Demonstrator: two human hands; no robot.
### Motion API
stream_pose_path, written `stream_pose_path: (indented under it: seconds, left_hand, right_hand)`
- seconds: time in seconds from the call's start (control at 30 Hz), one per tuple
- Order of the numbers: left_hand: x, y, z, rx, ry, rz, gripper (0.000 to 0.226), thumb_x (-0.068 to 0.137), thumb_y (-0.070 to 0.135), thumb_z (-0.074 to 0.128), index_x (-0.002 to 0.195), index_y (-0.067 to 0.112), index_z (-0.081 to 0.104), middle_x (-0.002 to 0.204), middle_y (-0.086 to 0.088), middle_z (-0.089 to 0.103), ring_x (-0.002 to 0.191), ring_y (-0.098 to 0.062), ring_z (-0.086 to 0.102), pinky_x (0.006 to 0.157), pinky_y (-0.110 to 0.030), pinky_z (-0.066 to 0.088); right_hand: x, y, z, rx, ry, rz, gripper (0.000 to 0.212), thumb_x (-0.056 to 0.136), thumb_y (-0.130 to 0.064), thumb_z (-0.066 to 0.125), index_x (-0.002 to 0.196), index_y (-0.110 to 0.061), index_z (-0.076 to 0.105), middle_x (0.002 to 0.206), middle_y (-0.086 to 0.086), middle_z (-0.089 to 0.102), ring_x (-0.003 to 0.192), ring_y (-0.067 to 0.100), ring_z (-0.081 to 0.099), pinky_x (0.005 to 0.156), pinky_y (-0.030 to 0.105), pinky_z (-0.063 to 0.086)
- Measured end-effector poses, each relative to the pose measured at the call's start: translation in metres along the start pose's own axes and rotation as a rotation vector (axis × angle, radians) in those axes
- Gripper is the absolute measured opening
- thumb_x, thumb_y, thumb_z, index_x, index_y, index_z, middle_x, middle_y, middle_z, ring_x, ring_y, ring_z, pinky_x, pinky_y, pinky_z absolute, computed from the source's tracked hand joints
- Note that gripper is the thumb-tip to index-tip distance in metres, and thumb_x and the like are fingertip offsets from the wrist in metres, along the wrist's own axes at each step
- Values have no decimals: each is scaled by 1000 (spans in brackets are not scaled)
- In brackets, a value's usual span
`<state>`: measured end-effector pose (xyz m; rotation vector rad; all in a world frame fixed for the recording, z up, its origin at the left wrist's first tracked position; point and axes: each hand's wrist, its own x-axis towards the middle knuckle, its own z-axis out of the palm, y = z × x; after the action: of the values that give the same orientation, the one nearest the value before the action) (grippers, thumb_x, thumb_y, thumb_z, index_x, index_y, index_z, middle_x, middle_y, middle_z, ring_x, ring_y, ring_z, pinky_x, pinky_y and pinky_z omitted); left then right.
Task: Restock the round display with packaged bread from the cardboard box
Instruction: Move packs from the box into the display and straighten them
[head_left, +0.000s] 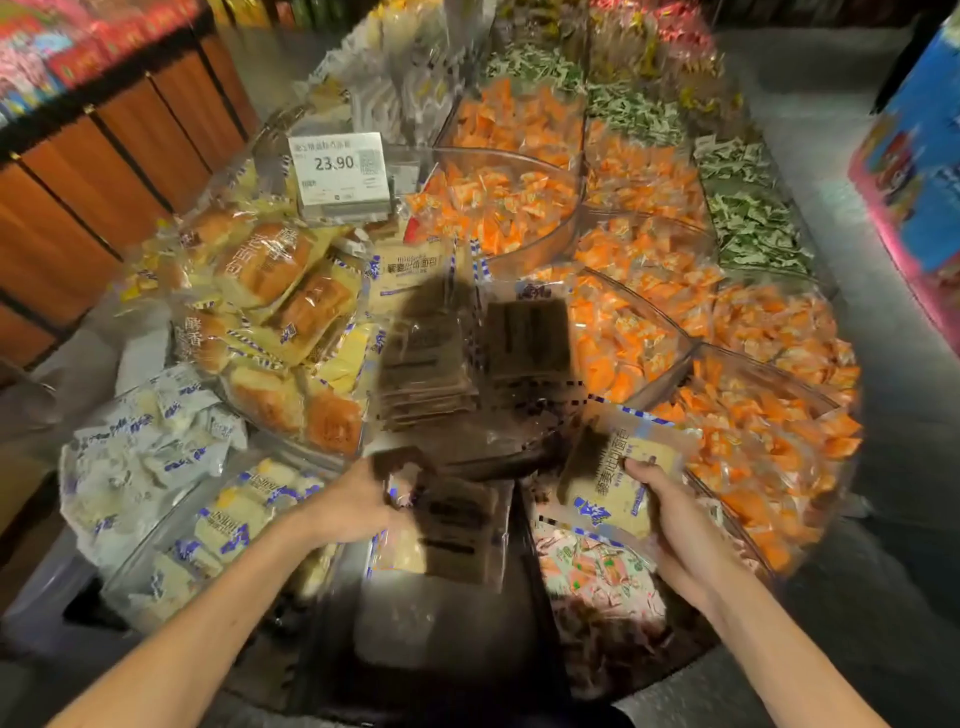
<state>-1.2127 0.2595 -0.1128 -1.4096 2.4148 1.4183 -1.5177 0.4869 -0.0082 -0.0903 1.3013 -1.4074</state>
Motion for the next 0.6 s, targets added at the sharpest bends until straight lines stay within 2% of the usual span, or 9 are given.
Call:
stream_pose_path:
  seconds: [0.03,0.07,0.13,0.23,0.27,0.33,0.4,0.5,0.6]
  left_hand:
    - [-30,45,11,58,-15,75,35,68,21,86,95,15,65,89,12,70,82,-2,61,83,-30,55]
    - [-37,49,21,69,47,58,36,68,27,84,94,11,64,89,7,68,83,-5,59,86,-38,55]
    - [-32,28,32,113,74,-74,47,74,30,82,113,12,62,103,-3,66,101,-15,60,92,-42,51]
    - [-32,20,45,180,195,-178,34,88,9,68,120,15,56,107,-6,62,108,-26,62,89,-33,50]
    - [-31,20,51,218,259,-131,33,91,4,62,121,15,56,109,-7,61,108,-22,64,89,-28,50]
    - [-34,19,59,127,365,-107,32,96,5,55,123,19,51,106,0,57,102,-8,66,75,-11,47]
    - [-31,10,68,266,486,-48,38,91,13,61,128,17,56,114,-3,61,104,-21,66,74,-18,48]
    - [-32,4,74,593,469,102,28,74,19,65,96,9,78,110,-20,66,86,-42,70,72,-44,58]
    - [-31,-1,74,749,408,98,32,47,20,89,76,13,77,92,-17,71,81,-39,70,76,-43,38]
  right_hand:
    - [2,4,3,-9,-4,3,23,98,-22,56,120,-22,63,101,-5,77,89,13,74,65,35,62]
    - [1,6,7,-15,-7,12,21,98,-21,56,118,-21,64,97,-5,78,86,12,75,67,36,61]
    - [0,12,14,-34,-10,30,21,99,-21,56,118,-20,64,95,-5,78,84,12,75,73,40,60]
    - [0,21,20,-49,-11,50,28,98,-23,57,126,-19,63,112,6,75,101,23,72,75,40,60]
    - [-2,23,21,-44,-10,59,29,98,-23,57,126,-18,63,114,8,74,104,26,71,75,40,60]
    - [-4,29,23,-39,-3,68,30,98,-23,57,126,-17,63,115,10,74,105,28,71,75,41,61]
    - [-6,34,25,-34,2,72,30,98,-24,56,126,-17,63,115,10,73,106,28,71,79,42,61]
    - [-11,40,29,-34,20,69,28,99,-22,54,125,-18,62,114,9,74,104,27,72,81,43,60]
    - [-17,46,34,-16,43,84,28,99,-20,53,125,-16,61,112,9,74,100,28,73,74,41,61]
